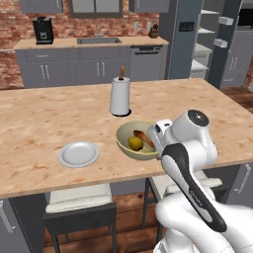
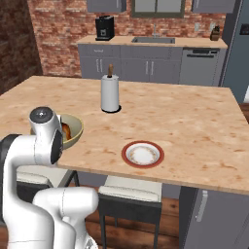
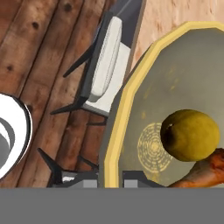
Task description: Pick the chicken drumstick and lemon from their plates and place them in the bowl. Then put the bowl in the fridge.
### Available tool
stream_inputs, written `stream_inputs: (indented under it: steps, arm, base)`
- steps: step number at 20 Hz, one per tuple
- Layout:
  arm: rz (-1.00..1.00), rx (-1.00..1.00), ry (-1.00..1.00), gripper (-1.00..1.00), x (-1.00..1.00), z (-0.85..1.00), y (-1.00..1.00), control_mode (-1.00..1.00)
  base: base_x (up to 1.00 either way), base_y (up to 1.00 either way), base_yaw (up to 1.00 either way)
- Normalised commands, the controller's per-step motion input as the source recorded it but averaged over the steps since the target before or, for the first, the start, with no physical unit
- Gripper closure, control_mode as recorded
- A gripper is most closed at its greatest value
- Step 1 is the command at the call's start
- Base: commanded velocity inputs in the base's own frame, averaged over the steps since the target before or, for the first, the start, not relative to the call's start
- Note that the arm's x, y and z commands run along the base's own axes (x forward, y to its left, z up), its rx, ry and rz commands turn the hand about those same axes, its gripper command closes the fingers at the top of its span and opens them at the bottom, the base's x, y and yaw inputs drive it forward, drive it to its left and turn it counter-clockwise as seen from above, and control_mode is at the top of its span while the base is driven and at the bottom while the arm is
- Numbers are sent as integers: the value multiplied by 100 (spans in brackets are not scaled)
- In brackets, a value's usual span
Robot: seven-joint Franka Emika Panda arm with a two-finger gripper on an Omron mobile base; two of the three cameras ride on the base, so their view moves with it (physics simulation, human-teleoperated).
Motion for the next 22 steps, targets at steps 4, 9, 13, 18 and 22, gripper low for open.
stream_inputs:
  steps: [4, 9, 13, 18, 22]
  arm:
    - [0, -2, 0, 100, 0, 0, 0, -100]
    - [0, 0, 0, 100, 0, 0, 0, -100]
    - [0, 0, 0, 100, 0, 0, 0, -100]
    - [0, 0, 0, 100, 0, 0, 0, 100]
    - [0, 0, 0, 100, 0, 0, 0, 100]
  base:
    - [0, 0, 0]
    - [0, 0, 0]
    - [0, 0, 0]
    - [0, 0, 0]
    - [-10, 0, 1]
